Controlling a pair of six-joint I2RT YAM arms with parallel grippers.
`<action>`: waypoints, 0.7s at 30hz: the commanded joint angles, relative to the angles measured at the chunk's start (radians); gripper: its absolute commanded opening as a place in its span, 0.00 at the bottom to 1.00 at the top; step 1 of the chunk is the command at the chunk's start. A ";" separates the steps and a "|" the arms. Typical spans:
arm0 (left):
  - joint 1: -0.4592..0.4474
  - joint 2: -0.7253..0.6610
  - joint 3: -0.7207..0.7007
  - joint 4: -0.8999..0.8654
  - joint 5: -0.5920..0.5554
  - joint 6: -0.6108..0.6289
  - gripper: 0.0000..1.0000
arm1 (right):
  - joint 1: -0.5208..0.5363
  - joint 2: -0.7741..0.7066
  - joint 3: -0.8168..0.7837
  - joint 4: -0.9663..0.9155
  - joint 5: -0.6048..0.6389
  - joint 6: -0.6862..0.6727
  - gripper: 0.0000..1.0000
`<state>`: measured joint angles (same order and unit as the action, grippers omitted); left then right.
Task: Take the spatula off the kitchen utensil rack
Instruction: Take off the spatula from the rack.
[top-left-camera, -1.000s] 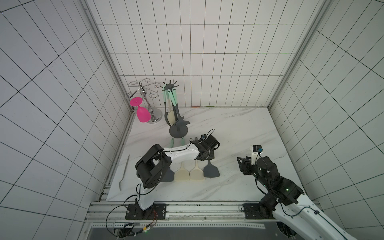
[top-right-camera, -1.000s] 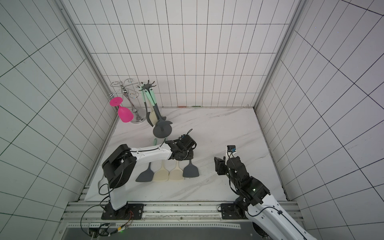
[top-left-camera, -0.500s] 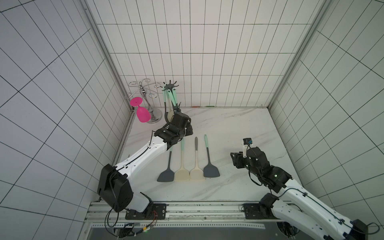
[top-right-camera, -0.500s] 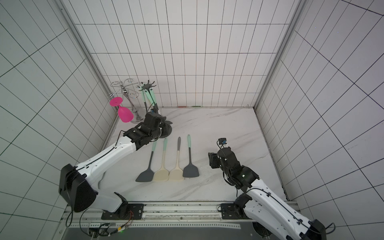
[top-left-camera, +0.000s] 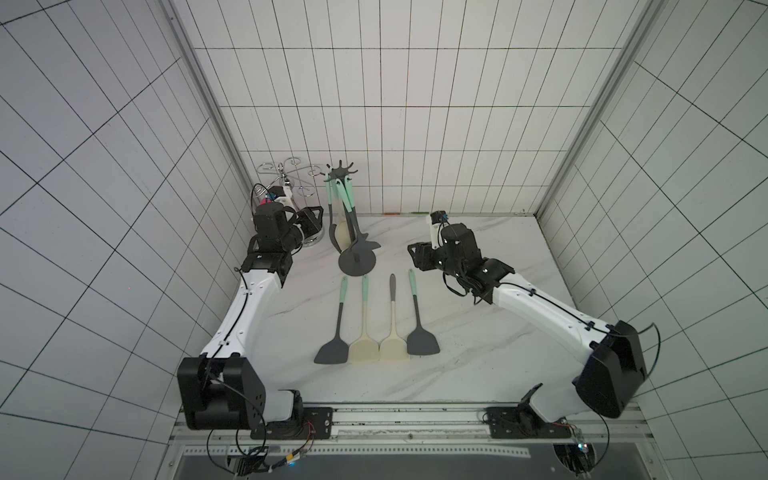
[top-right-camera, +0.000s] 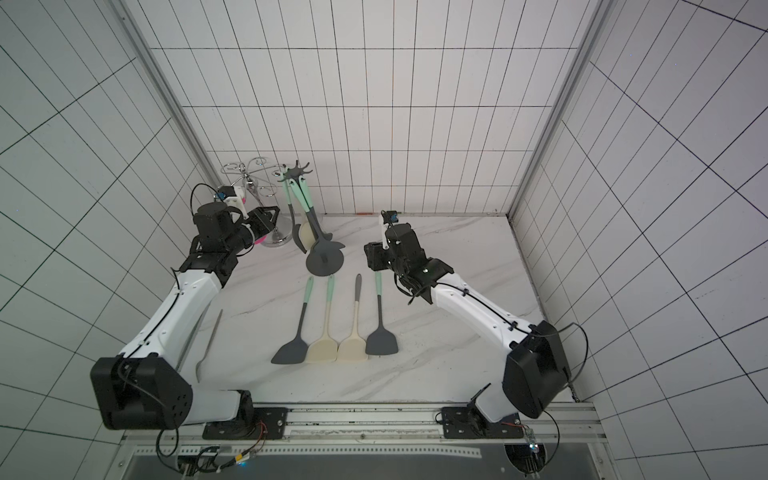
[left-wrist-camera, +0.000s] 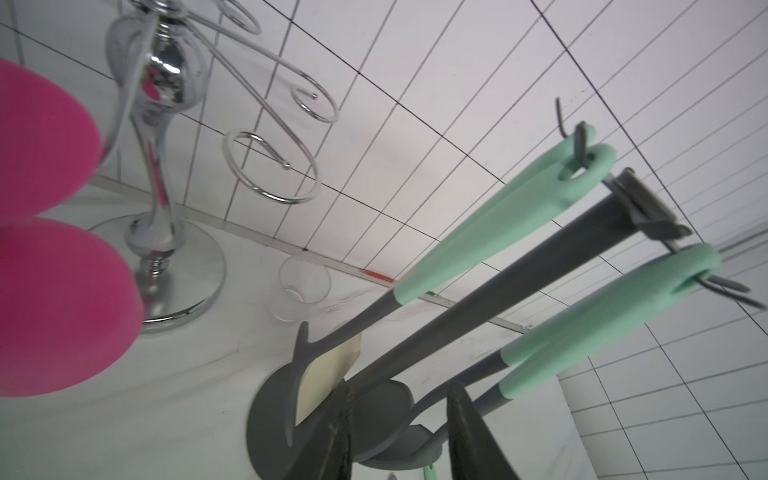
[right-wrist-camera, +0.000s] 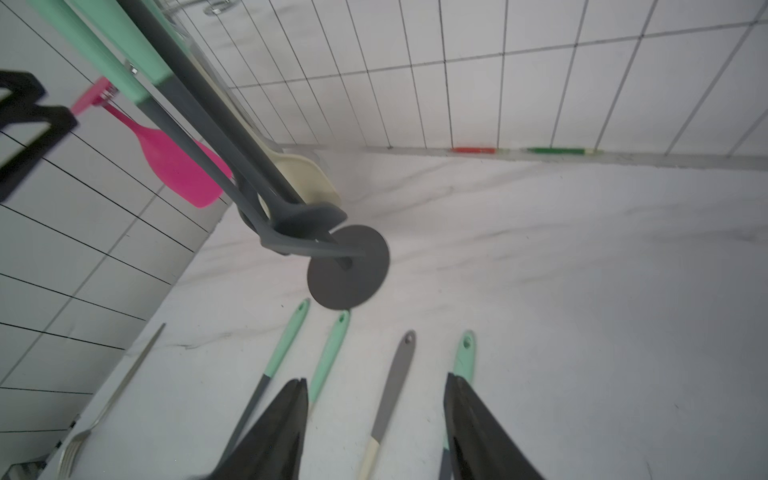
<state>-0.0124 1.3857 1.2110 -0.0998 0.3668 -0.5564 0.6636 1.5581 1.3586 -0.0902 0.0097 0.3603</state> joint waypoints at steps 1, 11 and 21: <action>-0.050 0.012 -0.006 0.147 0.107 0.033 0.35 | 0.008 0.082 0.201 0.083 -0.043 -0.047 0.56; -0.063 0.065 0.076 0.217 0.079 -0.029 0.40 | 0.010 0.295 0.513 0.110 -0.113 -0.060 0.57; -0.056 0.154 0.129 0.316 0.165 -0.074 0.39 | 0.022 0.474 0.814 0.148 -0.194 -0.047 0.57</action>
<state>-0.0753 1.5097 1.3025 0.1619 0.4957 -0.6083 0.6712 1.9892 2.0418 0.0132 -0.1345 0.3119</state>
